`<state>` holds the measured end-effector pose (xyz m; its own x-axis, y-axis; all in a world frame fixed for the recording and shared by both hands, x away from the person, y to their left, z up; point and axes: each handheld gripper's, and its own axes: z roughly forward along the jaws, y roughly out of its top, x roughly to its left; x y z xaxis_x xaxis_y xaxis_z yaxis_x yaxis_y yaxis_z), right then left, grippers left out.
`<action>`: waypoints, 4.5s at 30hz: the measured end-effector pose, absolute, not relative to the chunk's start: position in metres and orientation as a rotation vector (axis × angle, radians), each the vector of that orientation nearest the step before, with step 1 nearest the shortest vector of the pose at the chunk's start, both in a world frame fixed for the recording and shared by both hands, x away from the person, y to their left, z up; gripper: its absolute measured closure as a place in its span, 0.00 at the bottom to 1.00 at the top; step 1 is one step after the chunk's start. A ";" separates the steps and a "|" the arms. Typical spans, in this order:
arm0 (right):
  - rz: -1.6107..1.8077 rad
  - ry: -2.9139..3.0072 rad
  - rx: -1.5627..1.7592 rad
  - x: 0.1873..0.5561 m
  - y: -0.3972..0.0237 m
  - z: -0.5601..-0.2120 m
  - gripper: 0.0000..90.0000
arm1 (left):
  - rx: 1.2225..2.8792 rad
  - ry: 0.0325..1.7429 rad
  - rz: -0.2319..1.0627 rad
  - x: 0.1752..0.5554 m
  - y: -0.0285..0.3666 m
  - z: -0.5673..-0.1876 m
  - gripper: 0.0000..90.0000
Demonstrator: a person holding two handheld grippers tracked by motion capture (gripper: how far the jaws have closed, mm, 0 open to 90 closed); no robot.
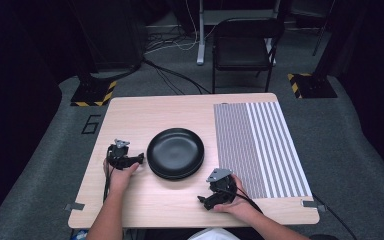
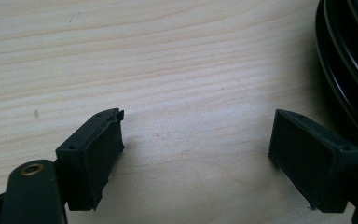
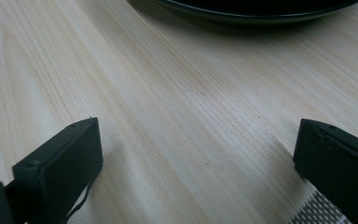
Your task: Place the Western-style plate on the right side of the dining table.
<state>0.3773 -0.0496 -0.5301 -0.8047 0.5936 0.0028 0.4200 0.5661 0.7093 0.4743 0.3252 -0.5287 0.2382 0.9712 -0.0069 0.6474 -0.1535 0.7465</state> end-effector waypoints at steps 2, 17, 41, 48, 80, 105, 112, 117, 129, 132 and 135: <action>1.068 2.564 0.845 0.377 -0.050 -0.530 0.01 | 1.882 1.480 0.655 0.474 0.325 -0.529 0.19; 1.065 2.554 0.844 0.377 -0.050 -0.530 0.03 | 1.870 1.497 0.663 0.473 0.325 -0.529 0.20; 1.119 2.503 0.859 0.373 -0.053 -0.525 0.32 | 1.825 1.544 0.692 0.468 0.330 -0.525 0.46; 1.150 2.464 0.871 0.375 -0.057 -0.518 0.36 | 1.845 1.550 0.665 0.464 0.328 -0.520 0.51; 1.182 2.475 0.961 0.394 -0.067 -0.496 0.45 | 1.851 1.490 0.616 0.440 0.320 -0.501 0.55; 1.230 2.372 1.060 0.428 -0.073 -0.474 0.51 | 1.814 1.451 0.569 0.436 0.311 -0.489 0.58; 1.252 2.318 1.119 0.441 -0.079 -0.471 0.51 | 1.797 1.432 0.567 0.436 0.311 -0.485 0.55; 1.271 2.294 1.164 0.450 -0.081 -0.471 0.52 | 1.787 1.421 0.523 0.436 0.312 -0.481 0.56; 1.211 2.300 1.189 0.465 -0.073 -0.480 0.53 | 1.767 1.412 0.477 0.439 0.307 -0.478 0.60; 1.183 2.300 1.200 0.469 -0.071 -0.480 0.53 | 1.763 1.409 0.444 0.441 0.305 -0.478 0.59; 1.189 2.314 1.186 0.471 -0.068 -0.479 0.56 | 1.748 1.416 0.422 0.442 0.304 -0.478 0.62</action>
<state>0.4714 -0.0679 -0.4793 -0.6228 0.7743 0.1125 0.5424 0.3236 0.7753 0.4417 0.3037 -0.4781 0.3092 0.9222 -0.2322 0.6446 -0.0237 0.7641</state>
